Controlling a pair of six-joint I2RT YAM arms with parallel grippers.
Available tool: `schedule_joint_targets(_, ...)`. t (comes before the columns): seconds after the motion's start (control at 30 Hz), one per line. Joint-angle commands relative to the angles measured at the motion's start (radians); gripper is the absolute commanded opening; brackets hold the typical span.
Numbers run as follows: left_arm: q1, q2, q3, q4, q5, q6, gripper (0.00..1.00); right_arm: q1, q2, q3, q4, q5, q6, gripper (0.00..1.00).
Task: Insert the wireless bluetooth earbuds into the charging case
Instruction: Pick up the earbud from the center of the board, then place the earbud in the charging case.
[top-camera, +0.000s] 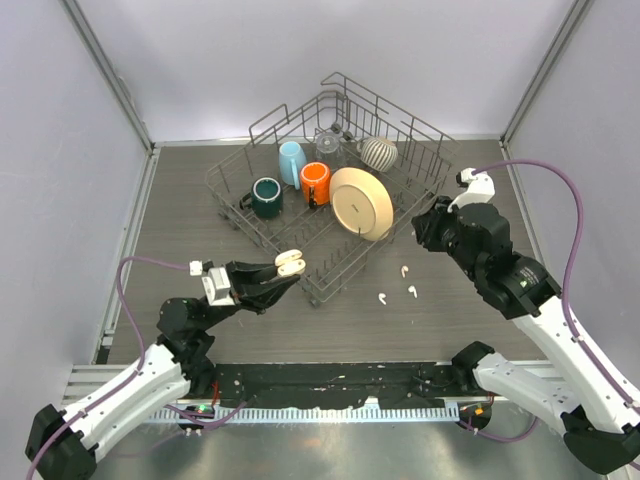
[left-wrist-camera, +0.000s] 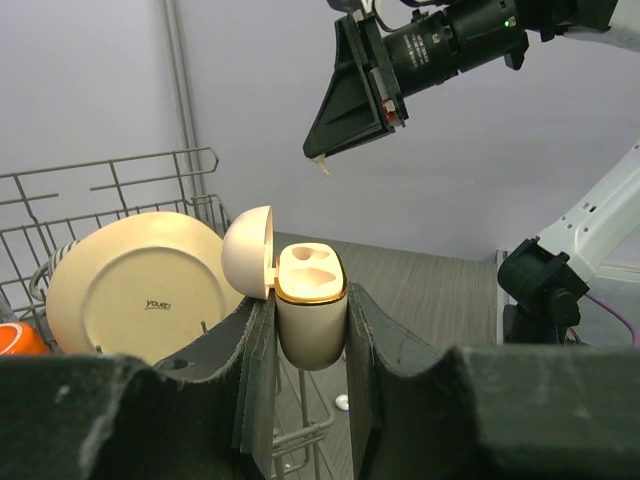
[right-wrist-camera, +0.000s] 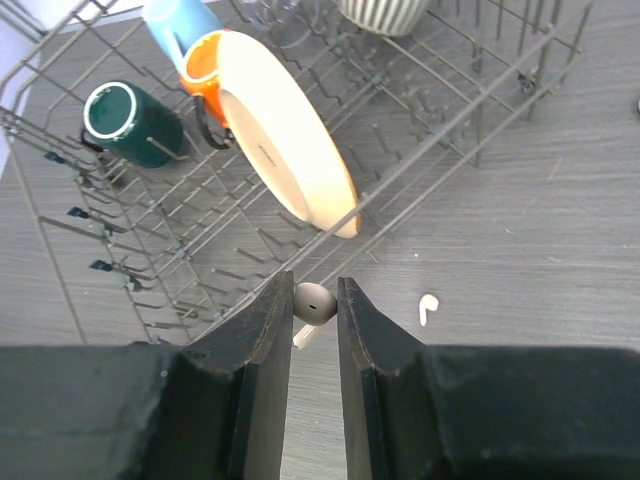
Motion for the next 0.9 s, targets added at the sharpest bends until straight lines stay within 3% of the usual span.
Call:
schedule_joint_targets(0.0, -0.003, 0.045, 0.055, 0.061, 0.006, -0.018, 0.00, 0.067, -0.004, 0.078, 0.048, 0.011, -0.058, 0.01)
schedule_joint_targets(0.23, -0.003, 0.119, 0.082, 0.106, 0.029, -0.050, 0.00, 0.222, 0.041, 0.150, 0.120, 0.094, -0.121, 0.01)
schedule_joint_targets(0.47, -0.003, 0.142, 0.090, 0.115, 0.026, -0.054, 0.00, 0.495, 0.165, 0.222, 0.177, 0.321, -0.201, 0.01)
schedule_joint_targets(0.6, -0.003, 0.145, 0.090, 0.117, 0.014, -0.058, 0.00, 0.667, 0.216, 0.256, 0.232, 0.527, -0.279, 0.01)
schedule_joint_targets(0.87, -0.003, 0.141, 0.086, 0.118, 0.001, -0.058, 0.00, 0.861, 0.271, 0.262, 0.395, 0.661, -0.384, 0.01)
